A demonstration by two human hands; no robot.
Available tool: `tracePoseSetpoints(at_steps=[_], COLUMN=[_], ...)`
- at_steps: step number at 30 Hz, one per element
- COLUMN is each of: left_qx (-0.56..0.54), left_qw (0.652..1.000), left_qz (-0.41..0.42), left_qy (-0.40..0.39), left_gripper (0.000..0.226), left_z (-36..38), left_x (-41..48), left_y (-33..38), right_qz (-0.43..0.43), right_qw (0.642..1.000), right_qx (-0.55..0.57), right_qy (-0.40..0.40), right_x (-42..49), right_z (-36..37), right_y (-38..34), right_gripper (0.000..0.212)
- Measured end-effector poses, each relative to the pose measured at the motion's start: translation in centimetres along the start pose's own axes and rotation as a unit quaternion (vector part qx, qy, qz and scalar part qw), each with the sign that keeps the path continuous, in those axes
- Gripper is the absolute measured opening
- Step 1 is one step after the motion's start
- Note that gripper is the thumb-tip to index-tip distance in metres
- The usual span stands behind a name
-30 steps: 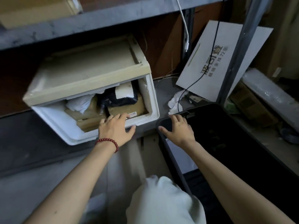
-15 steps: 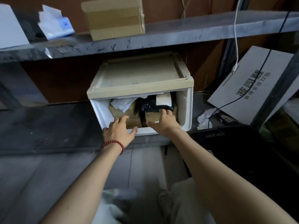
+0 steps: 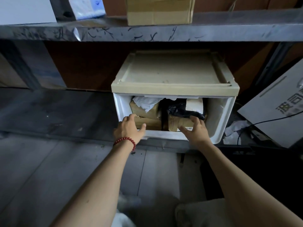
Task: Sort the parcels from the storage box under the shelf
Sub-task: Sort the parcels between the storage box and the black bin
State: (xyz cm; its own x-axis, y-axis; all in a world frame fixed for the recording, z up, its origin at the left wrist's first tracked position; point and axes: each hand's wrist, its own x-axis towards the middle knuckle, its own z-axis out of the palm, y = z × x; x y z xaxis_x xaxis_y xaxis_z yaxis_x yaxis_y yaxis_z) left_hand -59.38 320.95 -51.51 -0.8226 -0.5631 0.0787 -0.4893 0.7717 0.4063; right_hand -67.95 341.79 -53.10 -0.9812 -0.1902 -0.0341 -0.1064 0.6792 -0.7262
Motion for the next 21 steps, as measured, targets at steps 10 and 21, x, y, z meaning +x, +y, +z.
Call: tracePoseSetpoints(at_steps=[10,21], left_qx=[-0.094,-0.220], left_qw=[0.990,0.964], left_qz=[0.079,0.078], left_qy=[-0.065,-0.126], left_gripper=[0.053,0.066], left_z=[4.4,9.6], left_x=[5.0,9.1], left_y=[5.5,7.8], right_qz=[0.116,0.104], right_qw=[0.976,0.959], right_qx=[0.097,0.199], right_qy=[0.155,0.173], right_x=[3.3,7.2], right_z=[-0.3,0.9], right_y=[1.6,2.2], right_gripper=[0.076,0.076])
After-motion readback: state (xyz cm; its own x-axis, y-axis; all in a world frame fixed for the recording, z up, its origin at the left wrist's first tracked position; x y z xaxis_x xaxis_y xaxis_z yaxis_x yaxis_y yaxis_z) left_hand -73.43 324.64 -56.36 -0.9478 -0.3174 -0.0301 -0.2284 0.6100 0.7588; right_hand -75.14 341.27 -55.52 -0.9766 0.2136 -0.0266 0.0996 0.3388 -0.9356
